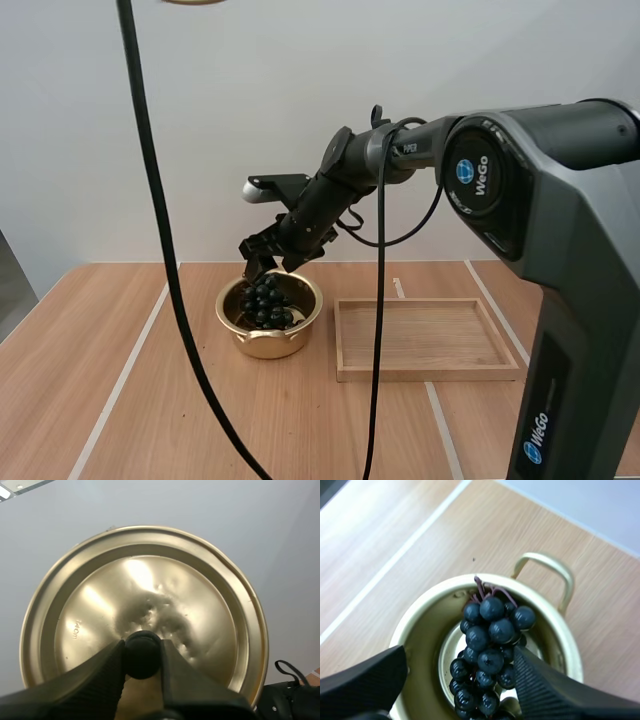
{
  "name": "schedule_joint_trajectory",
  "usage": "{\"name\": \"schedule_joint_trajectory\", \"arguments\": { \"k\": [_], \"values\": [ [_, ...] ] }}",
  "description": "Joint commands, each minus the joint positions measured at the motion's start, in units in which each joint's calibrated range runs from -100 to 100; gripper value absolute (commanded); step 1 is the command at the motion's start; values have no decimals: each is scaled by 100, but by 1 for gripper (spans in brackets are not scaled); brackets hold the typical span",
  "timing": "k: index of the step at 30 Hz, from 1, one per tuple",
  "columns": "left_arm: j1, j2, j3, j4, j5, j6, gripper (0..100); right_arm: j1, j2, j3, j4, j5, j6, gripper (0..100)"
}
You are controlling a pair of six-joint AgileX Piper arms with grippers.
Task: Open the pot, put the grape inside, and close it
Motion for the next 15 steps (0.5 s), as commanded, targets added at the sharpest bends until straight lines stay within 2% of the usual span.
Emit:
{"name": "schedule_joint_trajectory", "arguments": {
  "k": [1, 7, 12, 15],
  "values": [
    [-25, -38, -50, 150, -268, -67, 0, -22, -371, 0, -143, -97, -3, 100],
    [-25, 6, -50, 150, -250, -103, 0, -22, -1025, 0, -513, -237, 62, 100],
    [-25, 198, -50, 150, 71, -123, 0, -30, -1543, 0, -1407, -587, 735, 100],
    [-25, 359, -37, 150, 212, -139, 0, -143, -1809, 0, -1709, -587, 963, 100]
  ]
}}
